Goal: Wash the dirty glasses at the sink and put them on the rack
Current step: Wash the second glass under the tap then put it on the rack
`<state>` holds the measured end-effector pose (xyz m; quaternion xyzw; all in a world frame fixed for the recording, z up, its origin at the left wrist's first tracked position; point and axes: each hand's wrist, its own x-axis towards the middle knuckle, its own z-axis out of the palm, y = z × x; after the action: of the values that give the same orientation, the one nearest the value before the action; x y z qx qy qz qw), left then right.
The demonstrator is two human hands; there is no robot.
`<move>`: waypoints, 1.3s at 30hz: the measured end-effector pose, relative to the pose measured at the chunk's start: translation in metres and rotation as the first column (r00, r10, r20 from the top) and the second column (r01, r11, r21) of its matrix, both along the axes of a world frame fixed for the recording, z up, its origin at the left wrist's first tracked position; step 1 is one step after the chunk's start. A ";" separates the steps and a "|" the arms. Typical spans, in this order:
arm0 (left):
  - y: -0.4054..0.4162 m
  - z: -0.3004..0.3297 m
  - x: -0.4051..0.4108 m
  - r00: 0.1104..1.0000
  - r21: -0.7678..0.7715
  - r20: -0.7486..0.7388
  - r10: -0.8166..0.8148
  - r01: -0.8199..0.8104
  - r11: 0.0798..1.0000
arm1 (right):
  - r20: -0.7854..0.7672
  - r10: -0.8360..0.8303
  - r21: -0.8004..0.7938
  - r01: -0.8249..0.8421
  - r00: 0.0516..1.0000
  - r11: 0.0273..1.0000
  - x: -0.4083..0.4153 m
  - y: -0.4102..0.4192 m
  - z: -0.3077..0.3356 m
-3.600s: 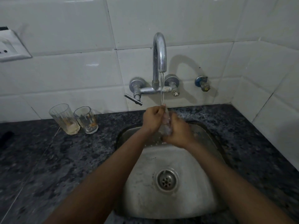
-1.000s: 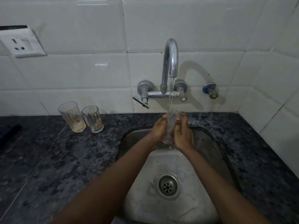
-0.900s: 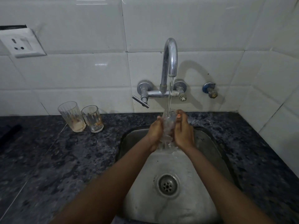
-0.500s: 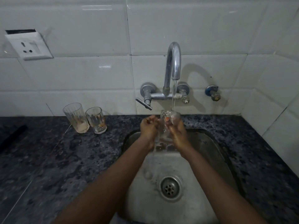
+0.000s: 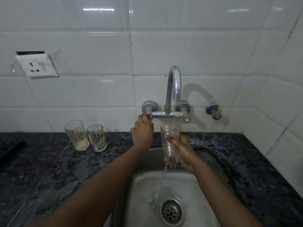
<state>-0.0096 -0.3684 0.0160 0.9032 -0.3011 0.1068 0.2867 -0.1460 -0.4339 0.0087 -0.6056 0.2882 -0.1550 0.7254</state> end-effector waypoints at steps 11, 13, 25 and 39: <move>0.041 -0.038 -0.054 0.177 -0.586 -0.801 -0.571 -0.422 0.692 | -0.292 -0.203 -0.888 -0.186 0.935 0.419 -0.009 0.027 0.038; 0.050 -0.046 -0.065 0.074 -0.551 -0.807 -0.585 -0.451 0.702 | -0.265 -0.176 -0.919 -0.193 0.948 0.343 -0.009 0.038 0.041; 0.112 -0.072 -0.083 0.252 -0.307 -0.939 -0.235 -0.301 0.903 | -0.433 -0.127 -0.898 -0.417 0.892 0.140 -0.008 0.086 0.046; 0.341 -0.059 0.052 0.582 -0.476 -0.801 -0.144 -0.471 0.743 | 0.176 -0.096 -0.705 0.193 0.980 0.683 0.101 0.195 0.032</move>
<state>0.0419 -0.0274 -0.0427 0.7194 0.0079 -0.1833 0.6700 -0.0454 -0.2391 0.0403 -0.8049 0.2059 -0.3495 0.4330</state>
